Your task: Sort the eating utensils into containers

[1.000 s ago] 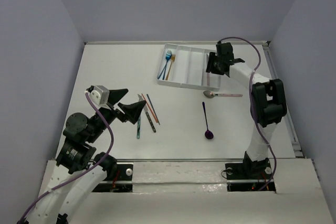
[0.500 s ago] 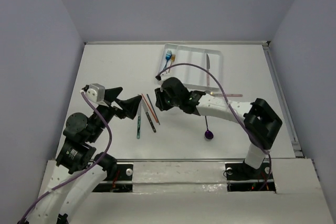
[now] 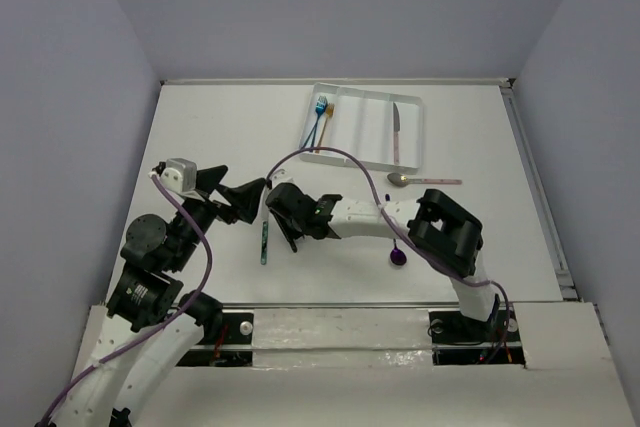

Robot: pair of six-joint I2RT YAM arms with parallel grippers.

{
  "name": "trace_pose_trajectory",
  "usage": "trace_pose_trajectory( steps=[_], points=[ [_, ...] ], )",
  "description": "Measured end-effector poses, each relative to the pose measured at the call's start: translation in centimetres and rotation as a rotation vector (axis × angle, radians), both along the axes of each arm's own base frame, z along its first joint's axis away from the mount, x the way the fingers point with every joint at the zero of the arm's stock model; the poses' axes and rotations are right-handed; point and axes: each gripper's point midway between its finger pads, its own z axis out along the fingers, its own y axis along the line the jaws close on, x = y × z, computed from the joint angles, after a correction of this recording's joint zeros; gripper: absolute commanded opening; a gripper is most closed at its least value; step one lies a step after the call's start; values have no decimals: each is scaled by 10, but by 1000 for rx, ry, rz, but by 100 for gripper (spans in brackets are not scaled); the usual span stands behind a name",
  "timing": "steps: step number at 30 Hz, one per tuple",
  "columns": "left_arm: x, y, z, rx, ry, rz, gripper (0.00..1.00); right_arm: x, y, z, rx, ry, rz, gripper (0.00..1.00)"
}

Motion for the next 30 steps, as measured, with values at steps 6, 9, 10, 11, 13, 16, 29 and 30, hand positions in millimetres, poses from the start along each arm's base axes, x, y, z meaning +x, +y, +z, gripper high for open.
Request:
trace_pose_trajectory(
  steps=[6,9,10,11,13,16,29,30],
  points=[
    [0,-1,0,1,0,-5,99,2,6,10,7,-22,-13,37],
    [-1,-2,0,1,0,-11,99,3,7,10,6,-22,-21,37],
    [-1,-2,0,1,-1,-12,99,3,8,9,2,-21,-22,37],
    [-1,-2,0,1,-1,-13,99,3,9,5,-8,-16,-24,37],
    [-2,-2,1,0,-3,-17,99,2,11,-4,-24,-6,-25,36],
    [-3,-2,1,-1,-7,-20,99,-1,14,-14,-53,0,-26,35],
    [-7,-2,4,-6,-20,-30,99,-5,18,-14,-71,-3,-86,1],
    [-8,-2,5,-7,-22,-32,99,-5,18,-14,-68,-3,-93,0]
  ],
)
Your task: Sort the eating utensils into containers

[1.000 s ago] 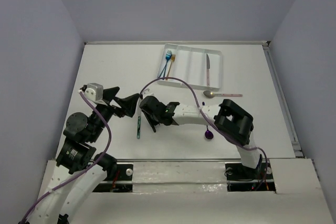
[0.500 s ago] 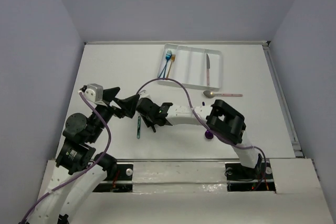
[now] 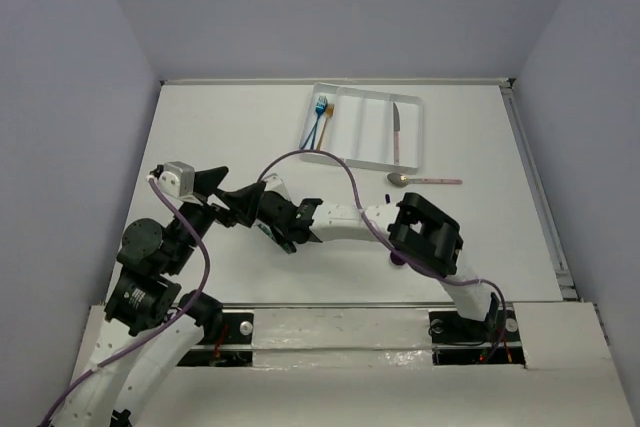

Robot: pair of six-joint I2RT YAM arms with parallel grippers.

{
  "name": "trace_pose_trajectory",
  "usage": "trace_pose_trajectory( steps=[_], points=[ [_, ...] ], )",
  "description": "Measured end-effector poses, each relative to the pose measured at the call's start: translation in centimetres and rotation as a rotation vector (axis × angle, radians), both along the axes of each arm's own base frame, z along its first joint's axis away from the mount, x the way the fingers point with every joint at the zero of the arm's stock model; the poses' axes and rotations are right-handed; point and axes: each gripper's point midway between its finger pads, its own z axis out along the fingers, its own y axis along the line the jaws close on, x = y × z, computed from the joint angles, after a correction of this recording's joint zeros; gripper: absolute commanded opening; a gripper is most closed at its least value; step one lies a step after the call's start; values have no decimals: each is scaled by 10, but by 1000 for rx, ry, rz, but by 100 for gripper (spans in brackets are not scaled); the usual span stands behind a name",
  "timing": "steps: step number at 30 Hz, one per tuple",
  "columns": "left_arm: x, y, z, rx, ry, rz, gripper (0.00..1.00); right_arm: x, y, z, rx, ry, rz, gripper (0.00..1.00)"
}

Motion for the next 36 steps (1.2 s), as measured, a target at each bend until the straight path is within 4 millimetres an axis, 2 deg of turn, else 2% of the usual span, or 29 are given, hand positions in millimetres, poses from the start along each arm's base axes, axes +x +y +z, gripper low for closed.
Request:
trace_pose_trajectory(
  steps=[4,8,10,14,16,17,18,19,21,22,25,28,31,36],
  points=[
    [-1,-1,0,0,-1,-6,99,5,-2,2,1,-21,-31,0],
    [-1,-1,0,0,-1,-7,99,10,-3,15,23,-59,-49,0],
    [-1,-1,0,1,-1,-10,99,13,-3,31,50,-91,-53,0],
    [-1,-2,0,1,-2,-12,99,23,-6,80,147,-160,-64,0],
    [-2,-2,0,1,-2,-14,99,33,-17,109,205,-196,-85,0],
    [-2,-2,0,1,-2,-14,99,45,-32,125,235,-216,-114,0],
    [-2,-2,0,1,-2,-16,99,54,-43,134,252,-229,-135,0],
    [-2,-3,0,2,-2,-19,99,71,-63,145,271,-248,-180,0],
    [-2,-3,0,2,-2,-22,99,107,-107,158,285,-275,-274,0],
    [-3,-3,0,2,-3,-23,99,133,-143,162,283,-297,-351,0],
    [-3,-3,1,2,-5,-26,99,182,-228,161,239,-326,-529,0],
    [-4,-4,1,1,-7,-29,99,207,-286,153,200,-323,-628,0],
    [-5,-4,1,1,-8,-34,99,223,-313,138,179,-288,-650,0],
    [-5,-5,1,2,-9,-38,99,252,-329,104,138,-212,-633,0]
  ],
)
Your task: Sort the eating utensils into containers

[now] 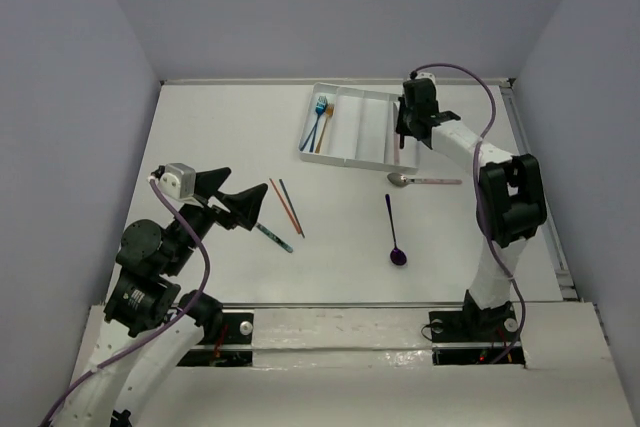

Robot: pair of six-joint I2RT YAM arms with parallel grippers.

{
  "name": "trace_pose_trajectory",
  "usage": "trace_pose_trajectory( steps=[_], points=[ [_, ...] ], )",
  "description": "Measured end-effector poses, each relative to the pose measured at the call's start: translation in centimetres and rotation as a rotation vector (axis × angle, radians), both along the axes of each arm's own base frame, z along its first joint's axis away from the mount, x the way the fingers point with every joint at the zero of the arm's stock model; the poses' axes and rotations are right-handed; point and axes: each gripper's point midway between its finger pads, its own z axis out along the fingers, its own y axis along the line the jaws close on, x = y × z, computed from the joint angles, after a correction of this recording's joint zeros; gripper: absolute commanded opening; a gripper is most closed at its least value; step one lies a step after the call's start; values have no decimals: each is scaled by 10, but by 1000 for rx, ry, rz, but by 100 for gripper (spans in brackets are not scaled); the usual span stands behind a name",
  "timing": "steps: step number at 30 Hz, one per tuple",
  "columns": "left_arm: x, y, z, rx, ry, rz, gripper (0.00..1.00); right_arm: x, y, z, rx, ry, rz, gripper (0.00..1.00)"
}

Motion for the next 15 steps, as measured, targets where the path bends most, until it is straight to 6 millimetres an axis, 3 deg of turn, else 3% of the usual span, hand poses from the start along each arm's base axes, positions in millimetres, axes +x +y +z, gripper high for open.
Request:
trace_pose_trajectory(
  steps=[4,8,11,12,15],
  points=[
    [0,0,0,0,-1,0,99,13,-5,-20,-12,42,14,0],
    [0,0,0,1,-1,-1,99,14,-12,-38,-6,89,17,9],
    [0,0,0,3,-1,-1,99,16,-19,-48,-3,119,13,28],
    [0,0,0,3,-2,-1,99,17,-20,-49,-3,125,17,40],
    [0,0,0,3,-2,-1,99,20,-24,-50,5,136,20,58]
  ],
)
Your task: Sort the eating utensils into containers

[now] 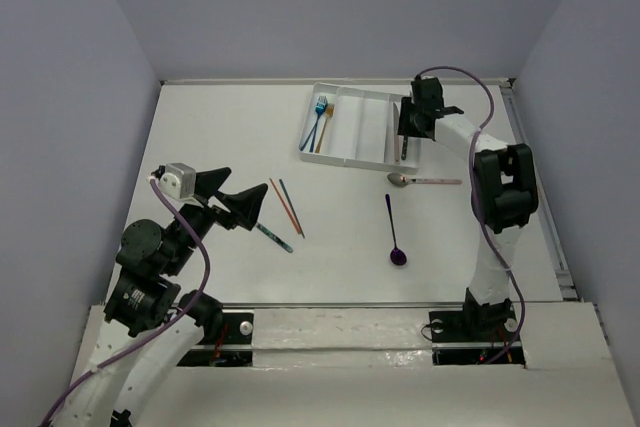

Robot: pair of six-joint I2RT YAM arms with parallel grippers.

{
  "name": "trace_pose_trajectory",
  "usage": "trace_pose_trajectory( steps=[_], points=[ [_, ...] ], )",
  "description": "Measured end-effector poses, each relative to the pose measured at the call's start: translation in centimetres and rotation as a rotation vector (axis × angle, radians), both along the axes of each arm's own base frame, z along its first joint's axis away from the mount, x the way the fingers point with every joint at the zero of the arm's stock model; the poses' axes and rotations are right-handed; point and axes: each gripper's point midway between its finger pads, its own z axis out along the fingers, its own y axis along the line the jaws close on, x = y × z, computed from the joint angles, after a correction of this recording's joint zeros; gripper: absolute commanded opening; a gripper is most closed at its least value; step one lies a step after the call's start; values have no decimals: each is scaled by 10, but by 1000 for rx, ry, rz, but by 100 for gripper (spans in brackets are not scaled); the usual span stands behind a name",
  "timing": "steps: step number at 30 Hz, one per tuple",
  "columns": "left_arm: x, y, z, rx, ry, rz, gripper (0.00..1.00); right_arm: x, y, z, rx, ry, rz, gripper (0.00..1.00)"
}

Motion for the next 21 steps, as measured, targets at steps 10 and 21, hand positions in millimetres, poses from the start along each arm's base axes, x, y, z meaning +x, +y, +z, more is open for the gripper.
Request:
trace_pose_trajectory(
  steps=[10,21],
  points=[
    [0,-1,-1,2,3,-3,99,-25,37,30,51,-47,136,55],
    [4,-2,-5,10,19,-1,99,-215,312,73,182,-162,858,49]
  ],
)
